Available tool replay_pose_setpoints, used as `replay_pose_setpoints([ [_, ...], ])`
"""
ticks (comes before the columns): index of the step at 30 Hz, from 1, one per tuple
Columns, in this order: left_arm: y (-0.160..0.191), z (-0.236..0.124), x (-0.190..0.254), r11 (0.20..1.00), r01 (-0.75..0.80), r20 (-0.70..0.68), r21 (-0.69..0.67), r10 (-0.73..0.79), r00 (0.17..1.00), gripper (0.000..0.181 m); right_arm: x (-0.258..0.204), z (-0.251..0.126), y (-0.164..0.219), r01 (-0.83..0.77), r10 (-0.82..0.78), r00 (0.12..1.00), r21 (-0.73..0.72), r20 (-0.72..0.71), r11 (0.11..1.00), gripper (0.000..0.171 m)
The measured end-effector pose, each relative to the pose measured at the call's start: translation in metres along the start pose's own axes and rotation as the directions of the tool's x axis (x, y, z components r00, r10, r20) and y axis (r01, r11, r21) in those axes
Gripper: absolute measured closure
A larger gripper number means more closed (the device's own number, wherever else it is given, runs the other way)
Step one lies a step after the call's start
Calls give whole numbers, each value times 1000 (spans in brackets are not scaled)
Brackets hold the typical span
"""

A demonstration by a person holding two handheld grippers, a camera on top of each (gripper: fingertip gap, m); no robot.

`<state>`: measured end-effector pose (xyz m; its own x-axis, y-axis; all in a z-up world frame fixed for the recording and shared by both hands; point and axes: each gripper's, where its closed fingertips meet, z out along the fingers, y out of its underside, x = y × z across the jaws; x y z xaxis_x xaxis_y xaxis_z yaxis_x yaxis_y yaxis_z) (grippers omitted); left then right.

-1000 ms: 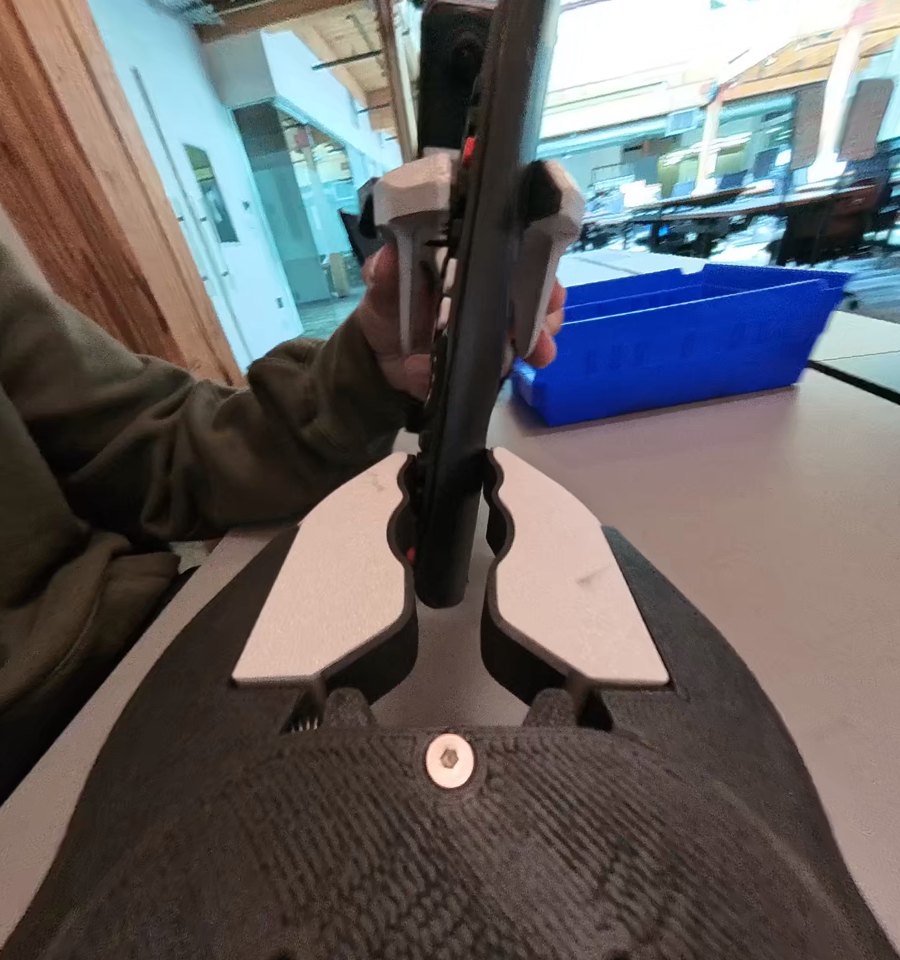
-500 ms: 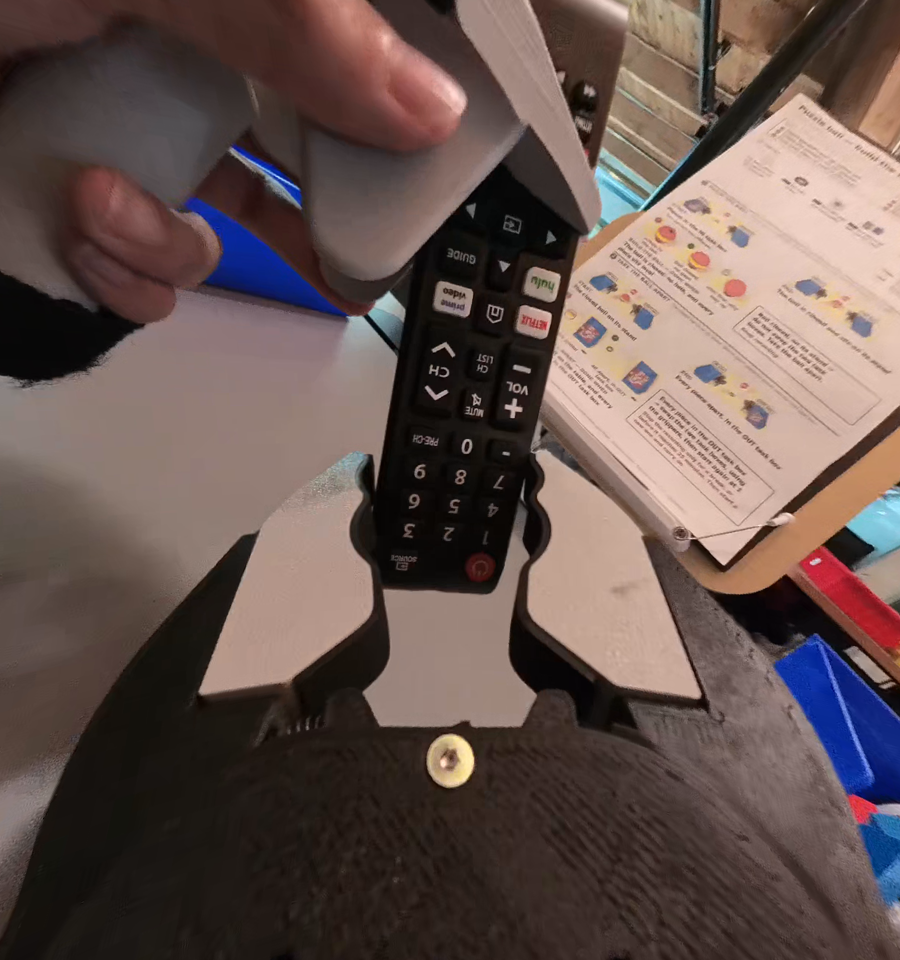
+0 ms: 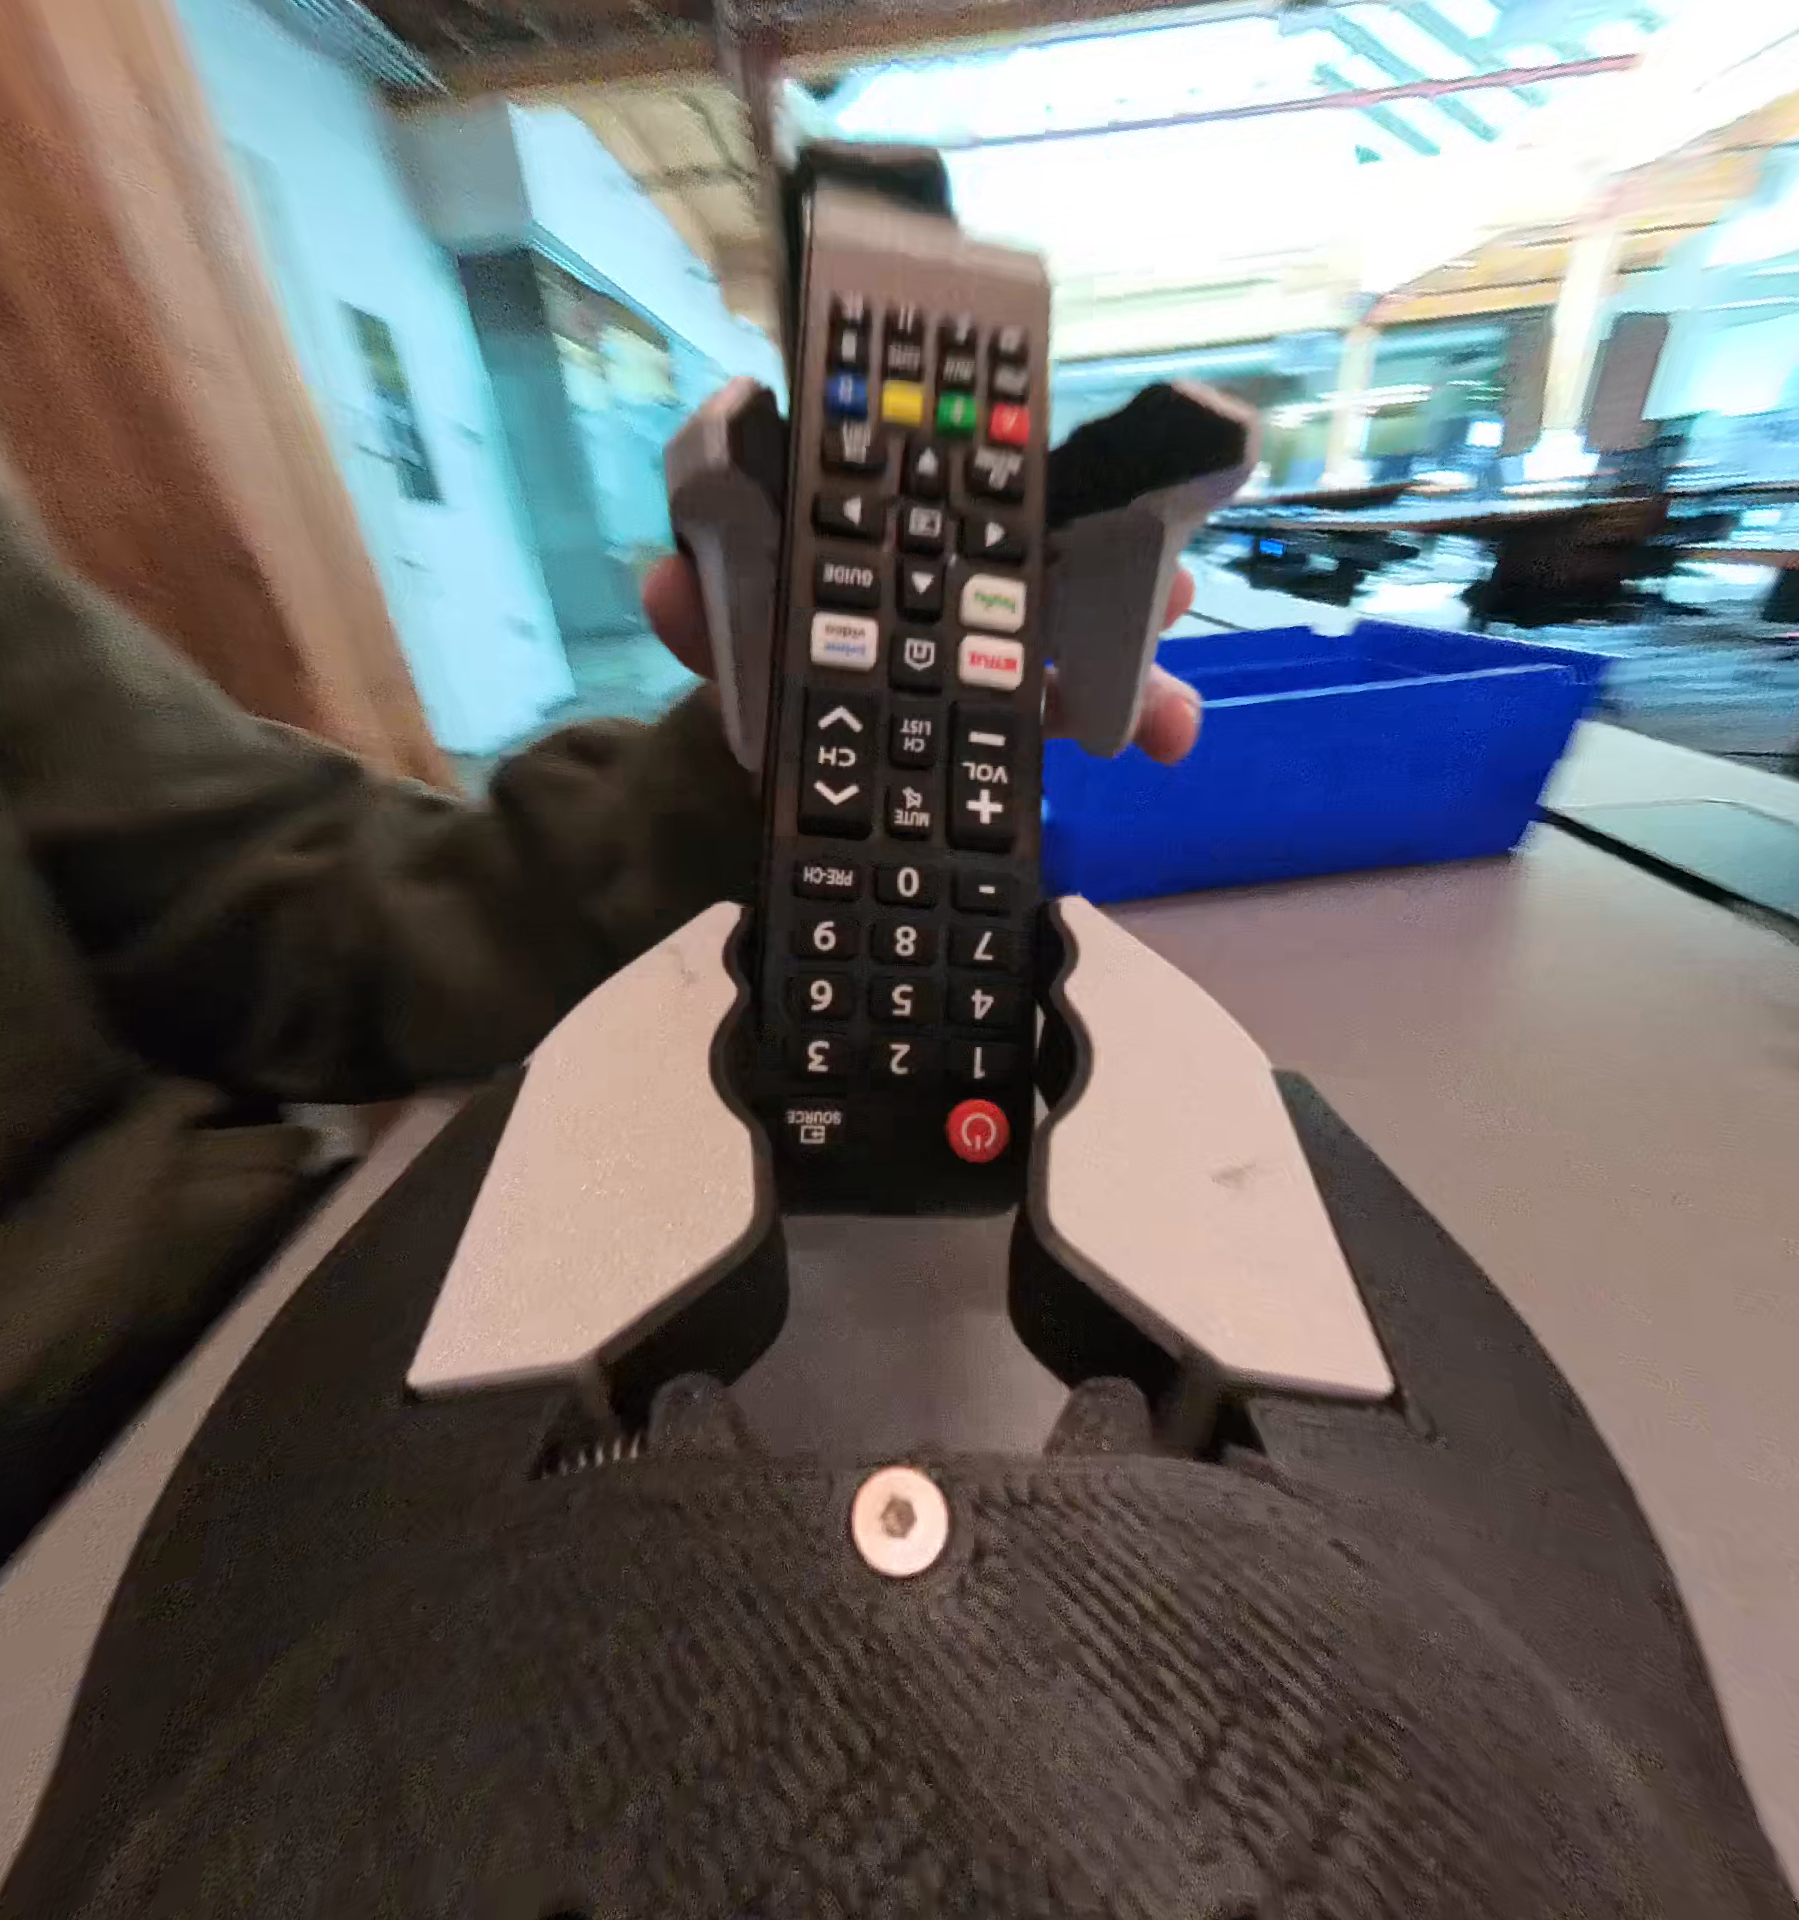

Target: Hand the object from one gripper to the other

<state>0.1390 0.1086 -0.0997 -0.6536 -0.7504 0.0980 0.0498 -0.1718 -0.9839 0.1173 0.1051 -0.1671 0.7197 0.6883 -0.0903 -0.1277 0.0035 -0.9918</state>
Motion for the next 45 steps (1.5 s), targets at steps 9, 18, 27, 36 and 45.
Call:
replay_pose_setpoints([
  [9, -1, -8, 26, 999, -26, -192, -17, 23, 981, 136, -24, 2, -4, -219, 206, 948, 29, 241, 975, 120],
  [18, 3, -6, -47, 962, 260, 258, 81, -272, 927, 136, 41, -10, 2, 445, -467, 793, -151, -391, 883, 122],
  [27, -15, -6, -24, 972, 170, 83, 160, -185, 979, 130, 15, -10, -17, -64, 68, 997, 100, -44, 993, 145],
  [36, -3, -14, -13, 989, 148, -10, 11, -148, 989, 150, -2, -2, -5, -294, 284, 945, 38, 162, 955, 145],
  [45, -10, -20, -47, 968, 208, 188, 139, -232, 954, 157, 42, -15, -6, -201, 231, 961, 190, -151, 961, 115],
])
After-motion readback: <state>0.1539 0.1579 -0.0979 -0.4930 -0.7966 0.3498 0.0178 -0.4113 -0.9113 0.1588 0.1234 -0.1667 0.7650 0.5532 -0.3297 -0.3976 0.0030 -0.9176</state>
